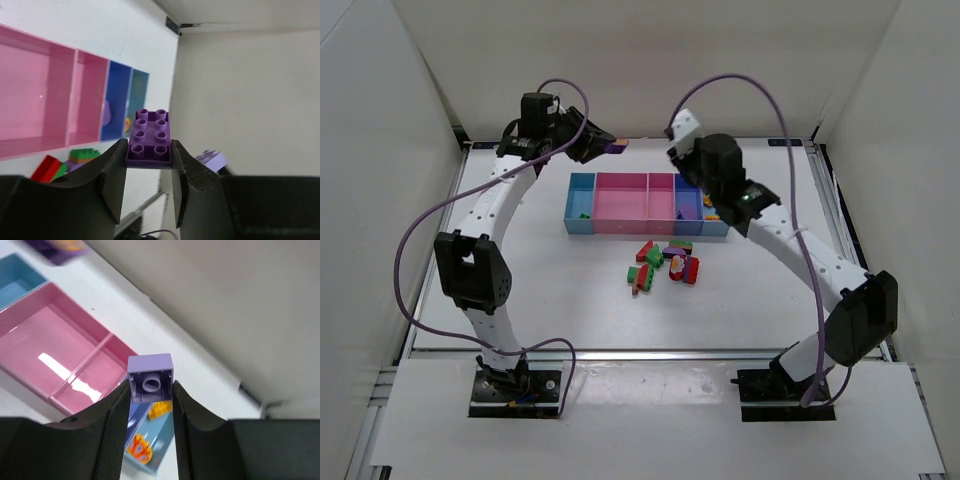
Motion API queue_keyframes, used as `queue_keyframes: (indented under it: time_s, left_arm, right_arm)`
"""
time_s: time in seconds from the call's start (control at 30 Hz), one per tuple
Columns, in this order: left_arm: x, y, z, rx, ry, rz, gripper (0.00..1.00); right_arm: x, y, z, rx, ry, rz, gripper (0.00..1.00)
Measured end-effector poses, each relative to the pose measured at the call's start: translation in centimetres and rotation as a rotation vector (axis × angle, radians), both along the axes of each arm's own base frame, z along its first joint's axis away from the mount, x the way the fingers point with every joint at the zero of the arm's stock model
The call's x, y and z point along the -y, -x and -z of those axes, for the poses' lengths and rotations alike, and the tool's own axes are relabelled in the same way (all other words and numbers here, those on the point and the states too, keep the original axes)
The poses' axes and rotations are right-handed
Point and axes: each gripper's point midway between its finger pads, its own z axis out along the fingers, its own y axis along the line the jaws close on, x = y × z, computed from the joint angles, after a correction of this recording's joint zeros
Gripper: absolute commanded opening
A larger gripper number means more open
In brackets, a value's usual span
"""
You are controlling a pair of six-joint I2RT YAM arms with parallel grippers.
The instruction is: Sort the legos into containers by color
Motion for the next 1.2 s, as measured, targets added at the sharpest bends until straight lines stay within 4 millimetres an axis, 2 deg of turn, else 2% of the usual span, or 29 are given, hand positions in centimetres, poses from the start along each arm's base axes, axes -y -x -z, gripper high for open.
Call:
queue_keyframes:
  time_s: [0.07, 0.13, 0.27, 0.4, 0.57, 0.67, 0.77, 0.87, 1.0, 1.1, 1.2]
  left_arm:
    - [0.0, 0.0, 0.4, 0.016, -0.048, 0.012, 0.10]
    - [-0.5, -0.2, 0.6, 0.043, -0.101, 0.012, 0.10]
    - [-1.4, -0.9, -0.1, 0.122, -0.192, 0.006, 0.10]
    - [-2.2, -1.4, -0.4, 0.184, -0.269, 0.007, 0.10]
    - [-2.8, -1.6, 0.0, 0.215, -0.334, 0.019, 0.10]
    - [-2.9, -1.6, 0.1, 0.225, -0.353, 0.024, 0.10]
    - [-3.0, -1.7, 0.1, 0.231, -0.363, 0.026, 0.10]
    - [-3.0, -1.6, 0.2, 0.236, -0.371, 0.031, 0.10]
    - [-3.0, -1.6, 0.2, 0.246, -0.382, 0.042, 0.10]
    - [-3.0, -1.6, 0.2, 0.250, -0.383, 0.049, 0.10]
    - [-2.9, -1.6, 0.4, 0.251, -0.384, 0.060, 0.10]
  right_arm:
    - [2.5, -0.8, 0.0, -0.089, -0.086, 0.092, 0.00]
    - [5.0, -1.3, 1.2, -0.205, -0.157, 0.178, 0.00]
    - [7.0, -2.4, 4.9, -0.495, -0.321, 0.251, 0.00]
    - [7.2, -1.8, 9.3, -0.759, -0.422, 0.252, 0.00]
    - [5.5, -0.2, 13.3, -0.994, -0.468, 0.234, 0.00]
    - [4.9, -0.3, 14.4, -1.043, -0.451, 0.225, 0.00]
    - [4.5, -1.2, 14.5, -1.039, -0.428, 0.213, 0.00]
    - [4.3, -2.6, 14.3, -1.005, -0.409, 0.211, 0.13]
    - [4.3, -3.4, 15.0, -0.990, -0.372, 0.222, 0.28]
    - [4.7, -3.4, 16.1, -1.002, -0.340, 0.247, 0.29]
    - [5.0, -3.4, 16.9, -1.008, -0.320, 0.267, 0.48]
